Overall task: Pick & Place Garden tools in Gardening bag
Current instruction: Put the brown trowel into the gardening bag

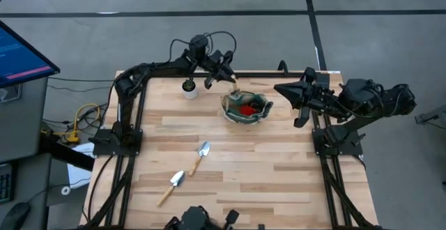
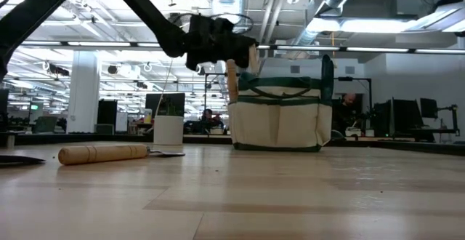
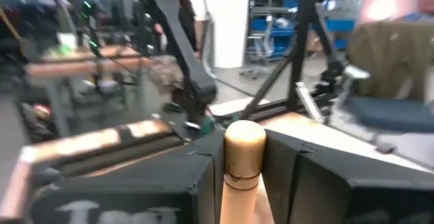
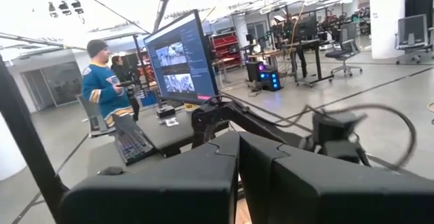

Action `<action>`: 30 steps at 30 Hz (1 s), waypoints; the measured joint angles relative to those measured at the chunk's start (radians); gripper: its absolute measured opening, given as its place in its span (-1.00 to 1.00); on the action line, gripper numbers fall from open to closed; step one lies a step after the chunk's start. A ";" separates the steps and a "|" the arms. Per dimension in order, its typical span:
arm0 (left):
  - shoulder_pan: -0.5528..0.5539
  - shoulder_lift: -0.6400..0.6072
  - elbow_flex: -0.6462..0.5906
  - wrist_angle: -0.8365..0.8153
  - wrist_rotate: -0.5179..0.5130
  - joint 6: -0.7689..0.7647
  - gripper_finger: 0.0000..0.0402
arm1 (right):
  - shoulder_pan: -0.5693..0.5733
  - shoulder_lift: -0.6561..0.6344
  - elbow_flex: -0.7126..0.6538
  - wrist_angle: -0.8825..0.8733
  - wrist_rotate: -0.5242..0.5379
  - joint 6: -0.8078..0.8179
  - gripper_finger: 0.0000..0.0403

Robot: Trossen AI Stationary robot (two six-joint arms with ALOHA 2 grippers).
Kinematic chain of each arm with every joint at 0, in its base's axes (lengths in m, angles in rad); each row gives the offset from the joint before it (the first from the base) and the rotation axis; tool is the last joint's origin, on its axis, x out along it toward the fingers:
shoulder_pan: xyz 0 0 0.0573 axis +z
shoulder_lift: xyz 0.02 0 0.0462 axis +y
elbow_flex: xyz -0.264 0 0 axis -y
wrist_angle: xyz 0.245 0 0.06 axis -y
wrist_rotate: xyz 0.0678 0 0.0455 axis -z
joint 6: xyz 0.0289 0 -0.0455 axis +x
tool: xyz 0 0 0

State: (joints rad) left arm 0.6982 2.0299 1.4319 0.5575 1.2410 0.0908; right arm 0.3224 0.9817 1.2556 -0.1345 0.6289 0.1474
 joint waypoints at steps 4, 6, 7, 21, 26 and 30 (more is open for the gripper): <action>0.018 -0.055 0.001 0.006 -0.022 0.069 -0.76 | -0.008 0.000 0.000 0.000 -0.001 -0.018 -1.00; 0.026 -0.060 0.001 0.000 -0.022 0.082 -0.76 | -0.011 0.000 0.000 0.000 -0.001 -0.024 -1.00; 0.028 -0.060 0.001 -0.001 -0.023 0.082 -0.76 | -0.011 0.000 0.000 0.000 -0.001 -0.024 -1.00; -0.032 0.031 0.127 0.006 0.003 0.077 -0.76 | -0.011 0.000 0.000 0.000 -0.004 -0.026 -1.00; -0.049 0.075 0.181 0.008 0.012 0.054 -0.76 | -0.011 0.000 0.000 0.000 -0.029 -0.026 -1.00; -0.076 0.113 0.197 0.010 0.070 0.020 -0.76 | -0.007 0.000 0.000 -0.005 -0.031 -0.026 -1.00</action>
State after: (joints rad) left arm 0.6221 2.1428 1.6291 0.5678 1.3107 0.1110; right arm 0.3158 0.9817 1.2556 -0.1400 0.5983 0.1211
